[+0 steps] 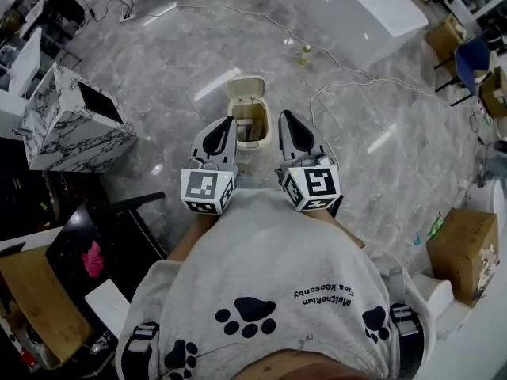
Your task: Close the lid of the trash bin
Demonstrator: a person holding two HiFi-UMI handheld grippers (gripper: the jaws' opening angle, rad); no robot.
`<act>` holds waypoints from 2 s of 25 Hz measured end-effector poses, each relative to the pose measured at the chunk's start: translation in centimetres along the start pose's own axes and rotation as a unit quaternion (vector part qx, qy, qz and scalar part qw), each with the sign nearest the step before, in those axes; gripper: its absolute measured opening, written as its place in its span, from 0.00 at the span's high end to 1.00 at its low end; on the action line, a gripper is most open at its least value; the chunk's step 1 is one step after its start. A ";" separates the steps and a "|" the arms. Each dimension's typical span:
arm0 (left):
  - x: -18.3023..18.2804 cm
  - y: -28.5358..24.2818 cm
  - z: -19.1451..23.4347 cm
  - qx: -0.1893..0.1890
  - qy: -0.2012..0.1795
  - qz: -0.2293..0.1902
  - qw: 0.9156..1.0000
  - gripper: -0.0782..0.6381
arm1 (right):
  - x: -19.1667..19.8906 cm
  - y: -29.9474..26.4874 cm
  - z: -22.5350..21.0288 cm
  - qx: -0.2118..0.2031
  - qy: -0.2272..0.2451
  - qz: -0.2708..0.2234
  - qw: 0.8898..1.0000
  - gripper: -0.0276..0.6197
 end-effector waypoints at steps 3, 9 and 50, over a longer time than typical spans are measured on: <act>-0.3 -2.5 3.0 0.020 -0.005 0.000 1.000 0.86 | 0.1 -3.5 -0.2 0.018 -0.002 -0.001 1.000 0.91; 0.1 -6.4 8.2 0.038 -0.001 0.006 0.999 0.86 | 0.8 -9.8 -0.1 0.033 -0.002 0.008 0.999 0.91; 13.4 -25.9 18.6 0.076 -0.026 -0.011 0.997 0.86 | 16.3 -30.7 -12.6 -0.115 0.165 0.156 0.967 0.91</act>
Point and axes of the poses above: the fingertips, and each gripper's own axes: y backward along the fingers, z to its left, x out of its underside, the point moved 3 cm from there along y, backward along the fingers, and after that the axes turned 2 degrees about -y, right-handed, at the moved point
